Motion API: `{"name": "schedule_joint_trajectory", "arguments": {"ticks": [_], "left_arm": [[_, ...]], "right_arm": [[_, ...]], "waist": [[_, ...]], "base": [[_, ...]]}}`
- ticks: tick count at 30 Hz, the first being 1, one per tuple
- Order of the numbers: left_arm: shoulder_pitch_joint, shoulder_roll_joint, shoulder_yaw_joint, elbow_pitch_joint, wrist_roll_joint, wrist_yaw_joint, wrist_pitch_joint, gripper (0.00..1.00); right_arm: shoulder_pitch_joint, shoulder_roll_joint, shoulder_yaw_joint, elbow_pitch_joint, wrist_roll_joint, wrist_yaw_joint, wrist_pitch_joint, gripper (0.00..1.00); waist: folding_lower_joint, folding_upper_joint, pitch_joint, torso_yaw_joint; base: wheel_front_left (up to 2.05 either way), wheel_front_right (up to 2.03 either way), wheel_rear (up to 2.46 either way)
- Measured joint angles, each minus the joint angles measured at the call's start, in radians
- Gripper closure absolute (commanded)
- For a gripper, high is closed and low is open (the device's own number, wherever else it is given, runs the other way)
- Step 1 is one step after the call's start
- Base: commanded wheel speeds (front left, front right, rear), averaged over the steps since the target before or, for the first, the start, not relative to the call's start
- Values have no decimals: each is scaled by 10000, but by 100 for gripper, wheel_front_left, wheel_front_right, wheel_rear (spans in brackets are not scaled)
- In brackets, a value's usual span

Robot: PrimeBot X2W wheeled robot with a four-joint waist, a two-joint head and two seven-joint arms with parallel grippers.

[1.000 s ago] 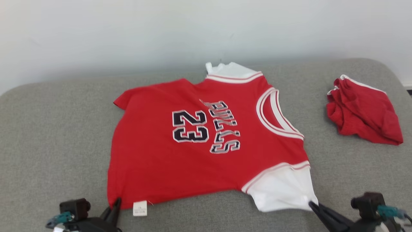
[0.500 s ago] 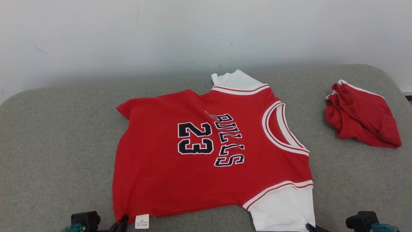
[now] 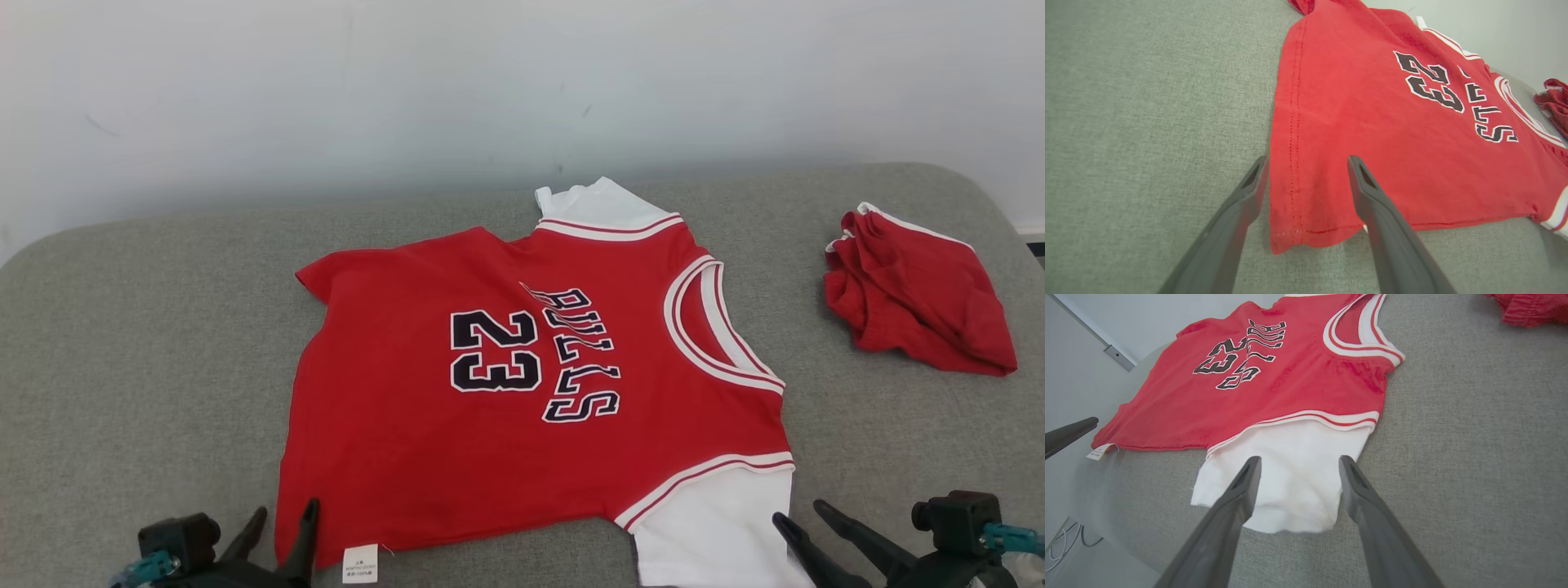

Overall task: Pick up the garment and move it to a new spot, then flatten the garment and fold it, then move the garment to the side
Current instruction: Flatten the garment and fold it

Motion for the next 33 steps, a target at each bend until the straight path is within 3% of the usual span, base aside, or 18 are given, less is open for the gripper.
{"name": "schedule_joint_trajectory", "arguments": {"ticks": [7, 15, 25, 33], "left_arm": [[6, 224, 63, -702, 431, 244, -305, 0], [45, 334, -439, -476, 1317, 362, 199, 0], [212, 236, -314, -36, 1837, 420, 1089, 0], [189, -207, 176, 253, 2002, 426, 1342, 0]], "right_arm": [[7, -150, -278, -577, 199, 23, -12, 0], [-1, -94, 194, -117, -378, -1022, 483, 0], [4, 313, 688, 221, -385, -1887, 1476, 0], [-88, 581, 993, 430, -644, -2077, 2008, 0]], "waist": [[0, 0, -57, -9], [0, 1, 7, -16], [0, 1, 84, 4], [0, 1, 201, -15]], "base": [[0, 0, 0], [0, 0, 0], [0, 0, 0], [0, 0, 0]]}}
